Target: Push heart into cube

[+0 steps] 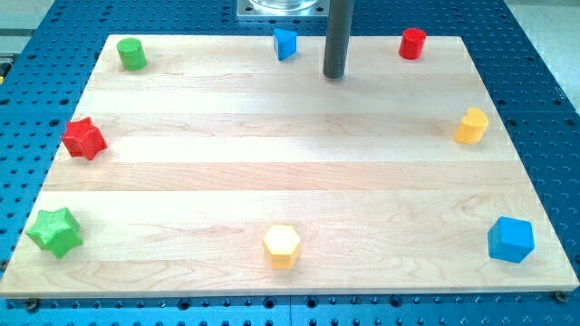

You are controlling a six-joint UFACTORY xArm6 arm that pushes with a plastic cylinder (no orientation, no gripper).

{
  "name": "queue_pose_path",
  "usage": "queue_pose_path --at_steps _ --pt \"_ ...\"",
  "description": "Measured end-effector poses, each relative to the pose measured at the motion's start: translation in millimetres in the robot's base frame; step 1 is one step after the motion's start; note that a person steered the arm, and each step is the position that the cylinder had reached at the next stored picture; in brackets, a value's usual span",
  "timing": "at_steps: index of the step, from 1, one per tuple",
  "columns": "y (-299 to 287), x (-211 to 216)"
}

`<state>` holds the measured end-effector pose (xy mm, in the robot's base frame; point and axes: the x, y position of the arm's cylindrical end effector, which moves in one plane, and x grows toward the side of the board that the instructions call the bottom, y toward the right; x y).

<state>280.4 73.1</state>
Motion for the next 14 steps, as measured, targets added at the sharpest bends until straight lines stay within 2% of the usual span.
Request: queue_pose_path --at_steps 2,3,4,5,6,7,8,9,10,11,12,14 --pt "-14.5 1.0" --pt "-16.6 32.3" --pt "-1.8 97.7" --pt "55.8 98.1" --pt "140.2 94.2" --pt "165.1 103.2" --pt "168.0 183.1" --pt "161.2 182.6" --pt "185.6 138.8" --pt "241.9 164.2" --pt "209.5 201.7" --pt "145.1 156.2"
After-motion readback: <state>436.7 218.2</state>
